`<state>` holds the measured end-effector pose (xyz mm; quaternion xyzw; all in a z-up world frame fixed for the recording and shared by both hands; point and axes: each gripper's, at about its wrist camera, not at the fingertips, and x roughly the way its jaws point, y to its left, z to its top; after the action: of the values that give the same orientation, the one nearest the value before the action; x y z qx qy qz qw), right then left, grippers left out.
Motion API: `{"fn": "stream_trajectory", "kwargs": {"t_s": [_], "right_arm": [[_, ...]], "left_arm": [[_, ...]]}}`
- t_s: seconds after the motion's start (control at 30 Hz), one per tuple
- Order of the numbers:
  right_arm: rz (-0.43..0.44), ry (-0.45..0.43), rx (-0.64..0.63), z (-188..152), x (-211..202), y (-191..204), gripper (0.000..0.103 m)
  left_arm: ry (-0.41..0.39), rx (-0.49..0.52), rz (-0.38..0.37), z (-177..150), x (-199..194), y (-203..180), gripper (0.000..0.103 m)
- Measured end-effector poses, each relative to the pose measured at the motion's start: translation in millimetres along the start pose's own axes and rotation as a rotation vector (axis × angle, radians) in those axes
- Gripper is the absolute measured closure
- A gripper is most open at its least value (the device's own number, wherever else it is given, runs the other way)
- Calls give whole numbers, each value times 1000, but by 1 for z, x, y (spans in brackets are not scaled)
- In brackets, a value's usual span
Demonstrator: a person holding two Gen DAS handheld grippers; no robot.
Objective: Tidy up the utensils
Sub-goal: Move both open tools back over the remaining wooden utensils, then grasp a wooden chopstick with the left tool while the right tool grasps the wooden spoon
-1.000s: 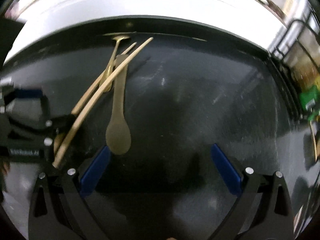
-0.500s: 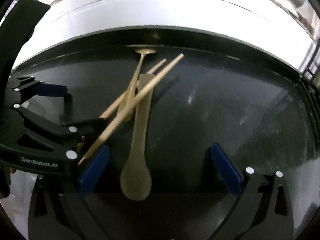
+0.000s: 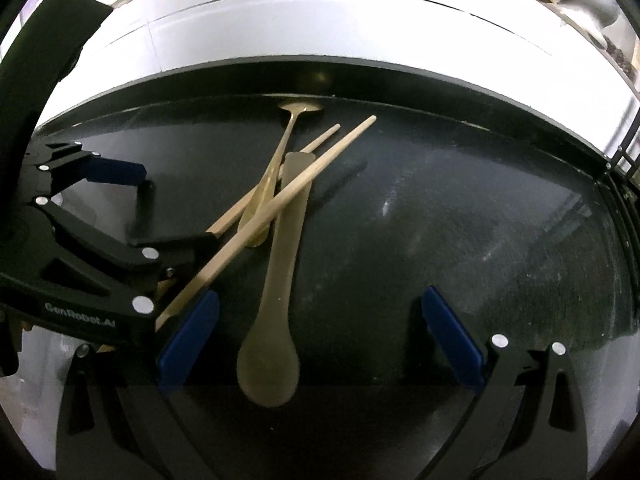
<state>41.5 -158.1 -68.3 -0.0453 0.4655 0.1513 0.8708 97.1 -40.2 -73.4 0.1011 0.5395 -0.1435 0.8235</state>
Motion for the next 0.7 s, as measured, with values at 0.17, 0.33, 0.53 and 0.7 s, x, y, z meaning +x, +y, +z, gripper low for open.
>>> {"fn": "stream_trajectory", "kwargs": {"t_s": [0.17,0.33,0.53,0.7], "right_arm": [[7,2,-1,1,-8,-12,42],[42,38,14,4,-12,-12,85],[10,29,100,3,-32,-24,90],[-25,-36,164,5,-60,-35,102]], "left_arm": [[-68,32,27,-3,-12,4,97],[-90,26,24,-7,-15,4,97],[-106,-41,-7,-19,-39,12,97],[-164,-78,-11,-25,-69,18,97]]}}
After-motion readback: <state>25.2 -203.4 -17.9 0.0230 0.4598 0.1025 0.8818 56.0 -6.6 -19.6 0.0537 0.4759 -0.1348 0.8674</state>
